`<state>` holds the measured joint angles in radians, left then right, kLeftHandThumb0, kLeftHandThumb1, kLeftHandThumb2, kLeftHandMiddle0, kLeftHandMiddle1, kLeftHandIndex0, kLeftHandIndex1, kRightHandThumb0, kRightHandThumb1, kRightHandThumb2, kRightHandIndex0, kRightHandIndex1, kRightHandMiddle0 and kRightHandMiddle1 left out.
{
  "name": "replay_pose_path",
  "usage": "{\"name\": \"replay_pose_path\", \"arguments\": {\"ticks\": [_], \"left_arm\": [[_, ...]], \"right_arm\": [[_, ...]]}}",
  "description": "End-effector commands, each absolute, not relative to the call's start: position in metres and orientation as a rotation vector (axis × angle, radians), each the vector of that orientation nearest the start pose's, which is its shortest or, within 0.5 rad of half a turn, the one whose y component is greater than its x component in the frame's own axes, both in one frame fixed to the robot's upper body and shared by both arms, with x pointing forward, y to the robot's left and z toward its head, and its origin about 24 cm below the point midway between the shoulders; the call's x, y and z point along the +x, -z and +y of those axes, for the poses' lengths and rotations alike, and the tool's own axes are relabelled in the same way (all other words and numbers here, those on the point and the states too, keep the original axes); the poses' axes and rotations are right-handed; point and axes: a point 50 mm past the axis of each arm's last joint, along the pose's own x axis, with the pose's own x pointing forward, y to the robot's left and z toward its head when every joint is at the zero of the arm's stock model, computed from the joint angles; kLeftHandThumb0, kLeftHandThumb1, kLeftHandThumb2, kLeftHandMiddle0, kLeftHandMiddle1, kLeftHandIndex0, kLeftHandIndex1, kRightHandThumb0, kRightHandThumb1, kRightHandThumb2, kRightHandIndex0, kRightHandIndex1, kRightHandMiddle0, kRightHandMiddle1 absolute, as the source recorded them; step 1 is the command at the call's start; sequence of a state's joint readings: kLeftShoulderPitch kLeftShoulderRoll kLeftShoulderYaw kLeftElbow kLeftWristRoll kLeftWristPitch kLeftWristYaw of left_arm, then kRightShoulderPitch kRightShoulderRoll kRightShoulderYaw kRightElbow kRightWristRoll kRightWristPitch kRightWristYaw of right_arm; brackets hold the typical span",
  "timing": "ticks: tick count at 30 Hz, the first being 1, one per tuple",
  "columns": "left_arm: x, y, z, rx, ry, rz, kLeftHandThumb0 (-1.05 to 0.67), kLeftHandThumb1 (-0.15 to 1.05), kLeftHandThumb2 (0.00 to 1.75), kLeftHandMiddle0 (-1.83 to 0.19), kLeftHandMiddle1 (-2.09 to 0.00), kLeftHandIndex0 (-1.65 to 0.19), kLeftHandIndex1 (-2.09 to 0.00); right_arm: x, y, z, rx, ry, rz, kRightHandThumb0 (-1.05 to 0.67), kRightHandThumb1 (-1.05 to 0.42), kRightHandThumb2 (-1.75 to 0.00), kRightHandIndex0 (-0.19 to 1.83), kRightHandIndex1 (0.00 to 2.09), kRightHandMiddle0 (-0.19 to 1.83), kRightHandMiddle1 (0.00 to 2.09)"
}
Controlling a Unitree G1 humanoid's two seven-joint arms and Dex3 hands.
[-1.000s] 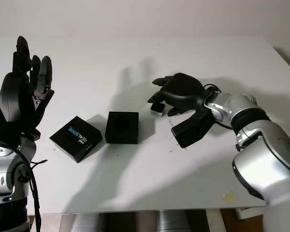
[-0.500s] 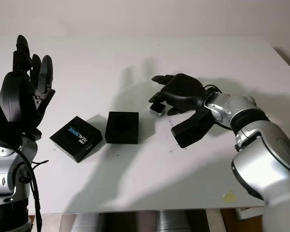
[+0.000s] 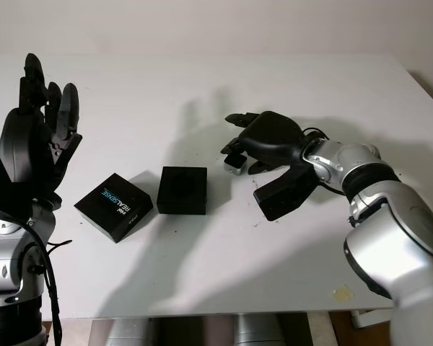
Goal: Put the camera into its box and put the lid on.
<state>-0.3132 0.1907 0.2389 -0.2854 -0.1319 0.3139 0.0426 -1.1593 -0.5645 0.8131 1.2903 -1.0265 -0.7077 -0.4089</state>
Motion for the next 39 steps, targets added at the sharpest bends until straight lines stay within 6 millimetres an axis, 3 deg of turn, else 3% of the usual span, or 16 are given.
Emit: {"name": "replay_pose_path", "arguments": {"ticks": [1, 14, 15, 17, 18, 20, 29, 39], "left_arm": [[0.284, -0.175, 0.211, 0.038, -0.166, -0.320, -0.47, 1.05, 0.50, 0.19, 0.00, 0.19, 0.00], [0.283, -0.174, 0.210, 0.041, -0.174, -0.307, -0.51, 1.05, 0.46, 0.19, 0.00, 0.19, 0.00], [0.283, -0.174, 0.210, 0.045, -0.174, -0.306, -0.50, 1.05, 0.47, 0.19, 0.00, 0.19, 0.00], [0.283, -0.174, 0.210, 0.045, -0.174, -0.306, -0.49, 1.05, 0.49, 0.19, 0.00, 0.19, 0.00], [0.283, -0.174, 0.210, 0.044, -0.174, -0.305, -0.49, 1.05, 0.49, 0.19, 0.00, 0.19, 0.00], [0.283, -0.174, 0.210, 0.044, -0.174, -0.304, -0.51, 1.05, 0.48, 0.19, 0.00, 0.19, 0.00], [0.284, -0.174, 0.210, 0.039, -0.174, -0.303, -0.52, 1.05, 0.44, 0.19, 0.00, 0.19, 0.00], [0.284, -0.175, 0.208, 0.052, -0.178, -0.300, -0.51, 1.05, 0.37, 0.19, 0.00, 0.19, 0.00]], "right_arm": [[0.387, -0.133, -0.176, -1.823, -0.605, -0.529, -0.41, -0.96, -0.06, 0.15, 0.04, 0.63, 0.14], [0.387, -0.134, -0.177, -1.813, -0.601, -0.535, -0.41, -0.98, -0.06, 0.17, 0.05, 0.75, 0.23], [0.387, -0.134, -0.177, -1.815, -0.602, -0.535, -0.41, -1.00, -0.06, 0.17, 0.05, 0.73, 0.30], [0.387, -0.134, -0.178, -1.819, -0.604, -0.532, -0.41, -1.01, -0.05, 0.17, 0.05, 0.50, 0.83], [0.387, -0.134, -0.178, -1.820, -0.602, -0.531, -0.42, -1.01, -0.05, 0.18, 0.06, 0.44, 0.98], [0.387, -0.134, -0.179, -1.816, -0.600, -0.527, -0.42, -1.01, -0.05, 0.19, 0.06, 0.39, 1.12], [0.388, -0.133, -0.184, -1.796, -0.586, -0.479, -0.45, -1.00, -0.05, 0.21, 0.06, 0.37, 1.19], [0.389, -0.134, -0.193, -1.629, -0.538, -0.323, -0.45, -0.98, -0.05, 0.23, 0.06, 0.41, 1.19]]}}
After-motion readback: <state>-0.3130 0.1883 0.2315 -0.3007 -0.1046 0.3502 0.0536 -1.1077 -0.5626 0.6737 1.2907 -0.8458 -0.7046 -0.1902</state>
